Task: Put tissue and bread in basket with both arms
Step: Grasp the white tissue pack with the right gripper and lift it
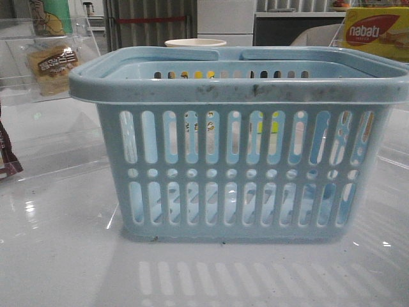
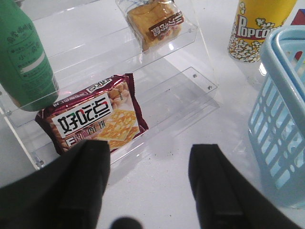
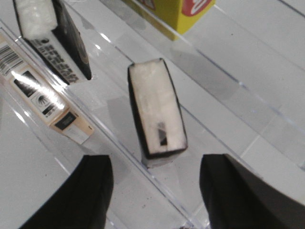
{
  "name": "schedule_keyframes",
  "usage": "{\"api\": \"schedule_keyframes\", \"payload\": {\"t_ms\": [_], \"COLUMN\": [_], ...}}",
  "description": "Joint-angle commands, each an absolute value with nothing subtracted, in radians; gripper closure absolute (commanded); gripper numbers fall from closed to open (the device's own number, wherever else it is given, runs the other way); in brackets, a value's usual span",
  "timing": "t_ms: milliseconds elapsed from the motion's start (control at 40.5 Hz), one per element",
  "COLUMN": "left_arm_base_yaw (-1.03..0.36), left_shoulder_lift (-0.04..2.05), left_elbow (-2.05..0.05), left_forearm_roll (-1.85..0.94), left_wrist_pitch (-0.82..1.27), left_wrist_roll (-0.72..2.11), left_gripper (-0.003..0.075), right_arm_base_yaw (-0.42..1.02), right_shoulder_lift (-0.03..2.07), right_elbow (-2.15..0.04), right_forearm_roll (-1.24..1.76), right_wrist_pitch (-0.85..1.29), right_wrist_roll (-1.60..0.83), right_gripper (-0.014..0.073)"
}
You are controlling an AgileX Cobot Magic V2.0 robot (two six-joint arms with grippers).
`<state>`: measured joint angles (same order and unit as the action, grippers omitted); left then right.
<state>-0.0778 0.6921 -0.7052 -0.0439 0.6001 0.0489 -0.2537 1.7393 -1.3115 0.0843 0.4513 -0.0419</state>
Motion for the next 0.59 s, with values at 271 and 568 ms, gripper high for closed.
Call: {"api": "schedule_keyframes", "payload": {"t_ms": [271,568], "left_arm_base_yaw": [-0.086,-0.086], "left_shoulder_lift": [0.697,0.697], "left_elbow": [-0.735,-0.735], "left_forearm_roll": [-0.055,-0.055], "left_wrist_pitch": [0.53,0.53], "left_wrist_roll": [0.047,0.047], "left_gripper": [0.0277,0.0277], "right_arm_base_yaw": [-0.258,-0.258], "right_shoulder_lift": [1.779,1.779], "right_elbow": [-1.353,-1.353], "right_forearm_roll": [0.086,0.103], "right_wrist_pitch": [0.221,0.217], "right_wrist_roll": [-0.044,-0.044], "right_gripper": [0.0085,0.0348]}}
